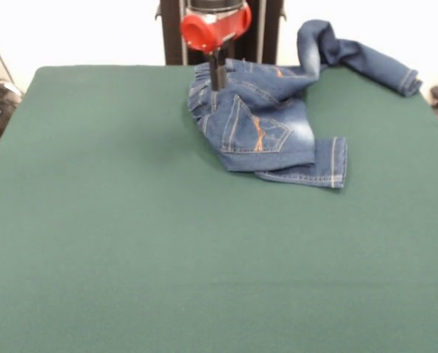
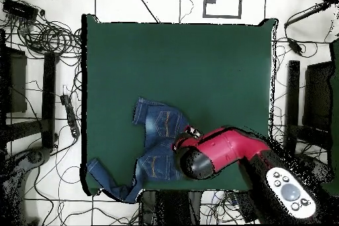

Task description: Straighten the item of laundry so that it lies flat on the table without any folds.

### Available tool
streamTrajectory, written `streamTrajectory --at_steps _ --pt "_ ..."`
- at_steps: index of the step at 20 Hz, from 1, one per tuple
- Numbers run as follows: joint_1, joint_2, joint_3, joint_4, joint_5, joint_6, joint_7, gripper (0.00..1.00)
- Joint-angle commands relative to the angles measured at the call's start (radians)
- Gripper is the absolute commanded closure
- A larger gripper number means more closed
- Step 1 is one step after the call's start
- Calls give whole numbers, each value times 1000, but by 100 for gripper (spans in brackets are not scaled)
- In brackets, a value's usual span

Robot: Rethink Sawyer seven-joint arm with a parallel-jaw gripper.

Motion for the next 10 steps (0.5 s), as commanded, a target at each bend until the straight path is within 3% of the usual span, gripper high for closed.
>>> streamTrajectory --at_steps 1,5,10 --pt "94 18 -136 129 -74 -133 333 100" --pt "173 35 -264 134 -83 -236 358 100" --pt "280 129 -418 97 -86 -357 370 100"
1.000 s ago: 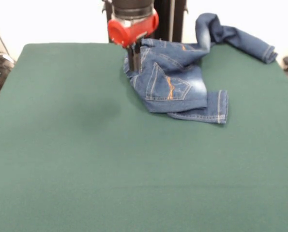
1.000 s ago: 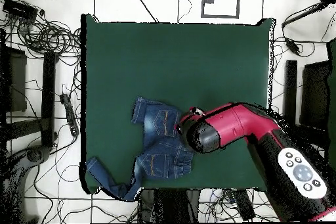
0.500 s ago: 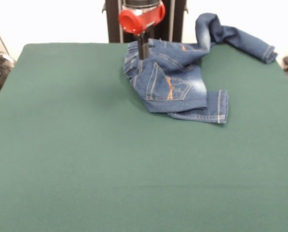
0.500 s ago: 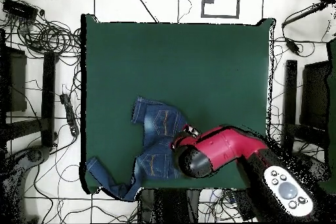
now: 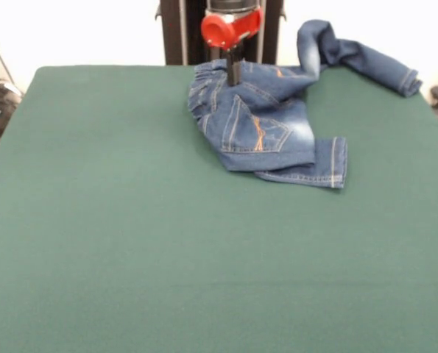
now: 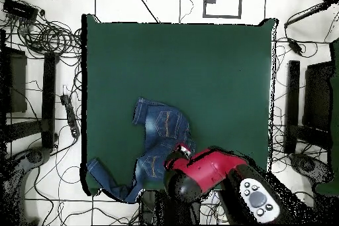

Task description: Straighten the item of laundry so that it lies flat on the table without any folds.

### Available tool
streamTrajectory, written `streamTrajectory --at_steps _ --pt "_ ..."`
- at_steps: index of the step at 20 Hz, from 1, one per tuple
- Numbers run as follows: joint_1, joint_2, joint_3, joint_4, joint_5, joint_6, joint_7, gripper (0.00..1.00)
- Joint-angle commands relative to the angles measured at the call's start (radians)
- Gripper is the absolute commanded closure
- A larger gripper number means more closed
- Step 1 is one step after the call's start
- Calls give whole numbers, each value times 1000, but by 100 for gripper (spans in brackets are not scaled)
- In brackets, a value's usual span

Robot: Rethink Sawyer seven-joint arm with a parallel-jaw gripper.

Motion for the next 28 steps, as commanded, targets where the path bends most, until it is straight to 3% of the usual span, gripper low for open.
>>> streamTrajectory --at_steps 1,8,11,16,21,28 --pt "96 119 -167 26 -36 -126 311 100" --pt "184 237 -299 -26 12 -257 284 100" --pt "245 356 -335 -110 46 -309 269 100" --pt "250 476 -294 -206 83 -360 221 100" --pt "147 516 -109 -320 50 -151 62 100" --pt "102 490 11 -389 50 29 -102 100"
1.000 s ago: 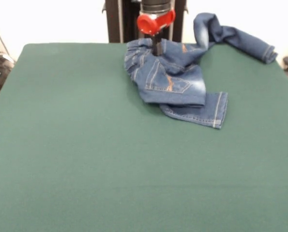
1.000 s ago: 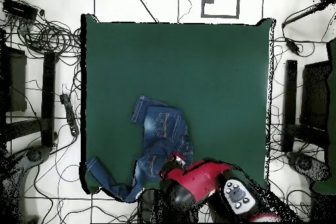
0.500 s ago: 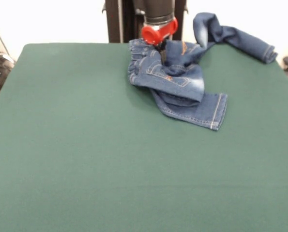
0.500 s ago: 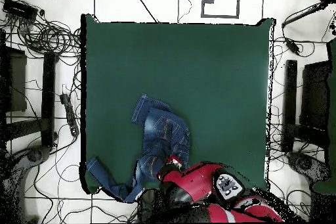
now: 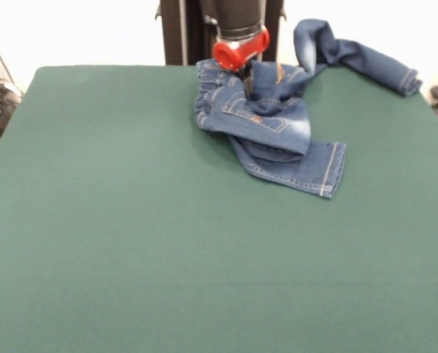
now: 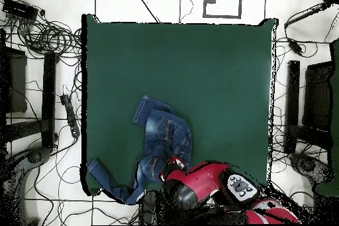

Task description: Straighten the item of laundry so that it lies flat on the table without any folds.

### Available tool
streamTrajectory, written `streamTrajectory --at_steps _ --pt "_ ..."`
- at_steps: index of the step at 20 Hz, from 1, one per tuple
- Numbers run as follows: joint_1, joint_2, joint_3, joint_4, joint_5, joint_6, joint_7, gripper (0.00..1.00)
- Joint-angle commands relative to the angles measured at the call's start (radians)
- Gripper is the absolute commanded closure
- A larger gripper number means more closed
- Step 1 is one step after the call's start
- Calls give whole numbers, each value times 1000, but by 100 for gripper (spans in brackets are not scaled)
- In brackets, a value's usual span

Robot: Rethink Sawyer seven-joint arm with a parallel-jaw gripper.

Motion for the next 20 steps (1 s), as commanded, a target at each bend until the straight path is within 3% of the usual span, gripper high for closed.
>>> streamTrajectory --at_steps 1,7,20 --pt "12 214 218 -349 31 295 -143 100" --pt "-41 139 280 -331 -14 352 -209 100" --pt "-122 104 413 -339 -49 512 -279 100"
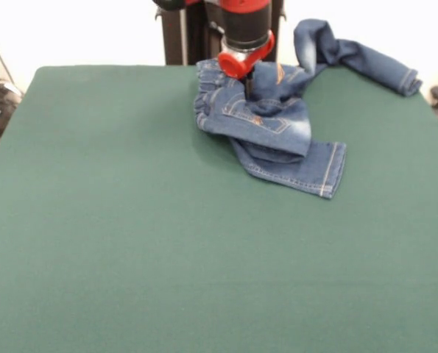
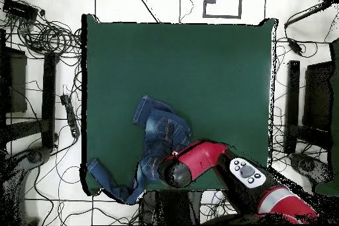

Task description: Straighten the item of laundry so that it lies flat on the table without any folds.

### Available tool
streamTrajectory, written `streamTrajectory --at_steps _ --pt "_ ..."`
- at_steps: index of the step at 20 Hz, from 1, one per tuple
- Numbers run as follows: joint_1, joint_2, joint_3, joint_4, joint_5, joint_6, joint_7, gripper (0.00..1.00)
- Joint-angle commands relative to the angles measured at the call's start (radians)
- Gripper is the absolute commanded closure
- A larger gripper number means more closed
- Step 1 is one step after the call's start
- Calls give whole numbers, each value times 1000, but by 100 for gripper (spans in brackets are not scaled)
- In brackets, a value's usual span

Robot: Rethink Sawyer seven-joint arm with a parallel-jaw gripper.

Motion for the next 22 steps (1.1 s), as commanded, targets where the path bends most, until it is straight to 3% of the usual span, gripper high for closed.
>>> streamTrajectory --at_steps 1,8,13,22 --pt "-7 117 149 -288 -57 26 -300 100" --pt "-134 171 234 -302 -85 95 -421 100" --pt "-172 187 242 -324 -98 146 -420 100" --pt "-218 235 303 -384 -101 230 -528 100"
